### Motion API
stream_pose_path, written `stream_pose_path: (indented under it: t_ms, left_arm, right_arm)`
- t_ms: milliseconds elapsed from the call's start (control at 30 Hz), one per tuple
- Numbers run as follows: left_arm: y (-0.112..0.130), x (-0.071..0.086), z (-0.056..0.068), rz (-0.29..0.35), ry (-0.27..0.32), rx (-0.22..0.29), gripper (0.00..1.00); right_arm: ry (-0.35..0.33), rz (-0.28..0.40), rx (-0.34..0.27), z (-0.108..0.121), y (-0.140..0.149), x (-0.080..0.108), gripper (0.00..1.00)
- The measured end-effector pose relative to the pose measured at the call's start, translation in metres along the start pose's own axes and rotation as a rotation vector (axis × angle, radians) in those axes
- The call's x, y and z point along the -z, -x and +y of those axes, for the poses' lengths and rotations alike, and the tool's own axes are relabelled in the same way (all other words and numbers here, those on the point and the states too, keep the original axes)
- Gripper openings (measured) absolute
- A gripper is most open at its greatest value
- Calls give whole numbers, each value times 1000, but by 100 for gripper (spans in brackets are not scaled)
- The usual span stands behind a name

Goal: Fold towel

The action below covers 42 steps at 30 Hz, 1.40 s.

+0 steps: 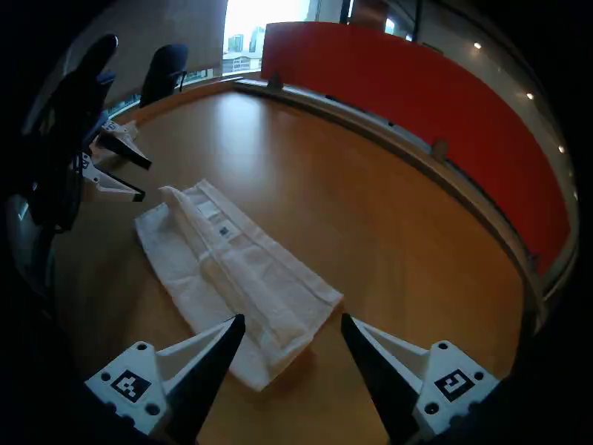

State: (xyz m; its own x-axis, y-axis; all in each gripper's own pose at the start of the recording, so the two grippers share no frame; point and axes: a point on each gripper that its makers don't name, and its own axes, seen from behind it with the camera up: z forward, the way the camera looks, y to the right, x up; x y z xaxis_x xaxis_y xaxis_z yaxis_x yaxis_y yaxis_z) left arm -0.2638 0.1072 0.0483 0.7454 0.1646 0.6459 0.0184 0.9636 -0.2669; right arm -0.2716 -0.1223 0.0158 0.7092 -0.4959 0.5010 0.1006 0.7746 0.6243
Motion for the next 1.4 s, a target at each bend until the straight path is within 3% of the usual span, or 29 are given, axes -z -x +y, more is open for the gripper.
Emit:
stream_pose_path:
  t_ms: [767,1067,1400]
  left_arm:
    - [60,61,-44,4,-107,153,100]
    - [75,71,-56,2,-130,179,100]
    - [82,78,-58,5,-137,196,100]
  right_arm:
    - [-80,15,67,-50,-41,-38,100]
    - [-101,13,73,-66,-48,-54,100]
    - [-104,-3,88,-73,-43,-71,100]
